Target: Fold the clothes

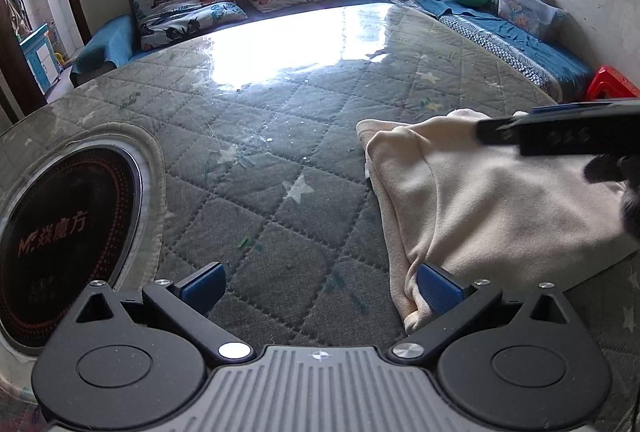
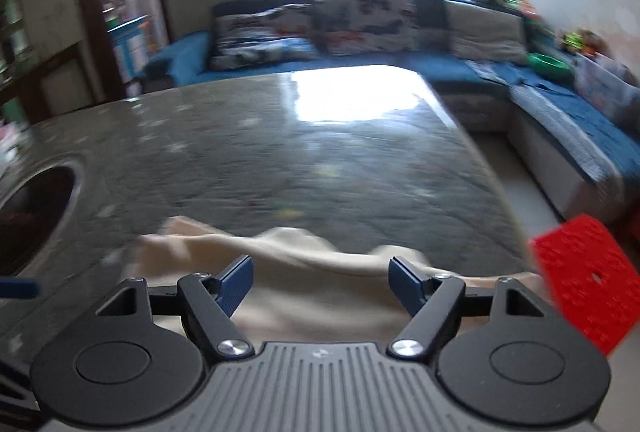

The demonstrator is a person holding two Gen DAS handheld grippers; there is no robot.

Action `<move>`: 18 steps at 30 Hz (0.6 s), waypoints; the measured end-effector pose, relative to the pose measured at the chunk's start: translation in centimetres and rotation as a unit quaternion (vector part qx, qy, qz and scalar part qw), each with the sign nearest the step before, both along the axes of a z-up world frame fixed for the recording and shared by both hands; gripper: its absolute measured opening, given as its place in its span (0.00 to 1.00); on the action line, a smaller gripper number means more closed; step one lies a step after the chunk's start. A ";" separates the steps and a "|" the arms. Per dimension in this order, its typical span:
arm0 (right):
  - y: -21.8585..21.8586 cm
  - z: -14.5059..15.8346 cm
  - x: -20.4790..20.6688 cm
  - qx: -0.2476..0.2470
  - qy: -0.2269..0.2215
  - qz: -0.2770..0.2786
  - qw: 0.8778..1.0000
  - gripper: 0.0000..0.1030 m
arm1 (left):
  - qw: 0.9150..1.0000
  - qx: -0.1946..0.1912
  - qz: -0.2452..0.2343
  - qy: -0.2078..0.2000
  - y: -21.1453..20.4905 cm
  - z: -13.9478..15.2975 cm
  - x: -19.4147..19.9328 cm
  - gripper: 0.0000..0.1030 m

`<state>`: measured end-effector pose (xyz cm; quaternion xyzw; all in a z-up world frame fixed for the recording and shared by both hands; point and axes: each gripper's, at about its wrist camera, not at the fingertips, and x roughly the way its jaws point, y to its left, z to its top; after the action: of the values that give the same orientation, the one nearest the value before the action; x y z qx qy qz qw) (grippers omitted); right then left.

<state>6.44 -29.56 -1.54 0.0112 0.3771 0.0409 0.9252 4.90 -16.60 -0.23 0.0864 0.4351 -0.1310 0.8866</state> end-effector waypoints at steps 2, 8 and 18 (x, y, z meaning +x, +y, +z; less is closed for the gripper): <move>1.6 -0.4 0.6 -0.015 0.005 0.022 1.000 0.75 | 1.000 0.000 0.000 0.000 0.0 0.0 0.0 1.00; 3.8 -1.0 1.6 -0.051 0.007 0.033 0.998 0.77 | 1.000 0.000 0.001 0.001 0.0 0.0 0.0 1.00; 2.2 1.2 -4.8 -0.056 -0.017 0.039 0.998 0.77 | 1.000 -0.006 0.005 -0.008 0.3 0.7 -0.5 1.00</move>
<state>1.66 -27.33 -0.37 -0.0562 0.3633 0.0562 0.9283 4.41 -16.26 0.44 0.0797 0.4278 -0.1290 0.8910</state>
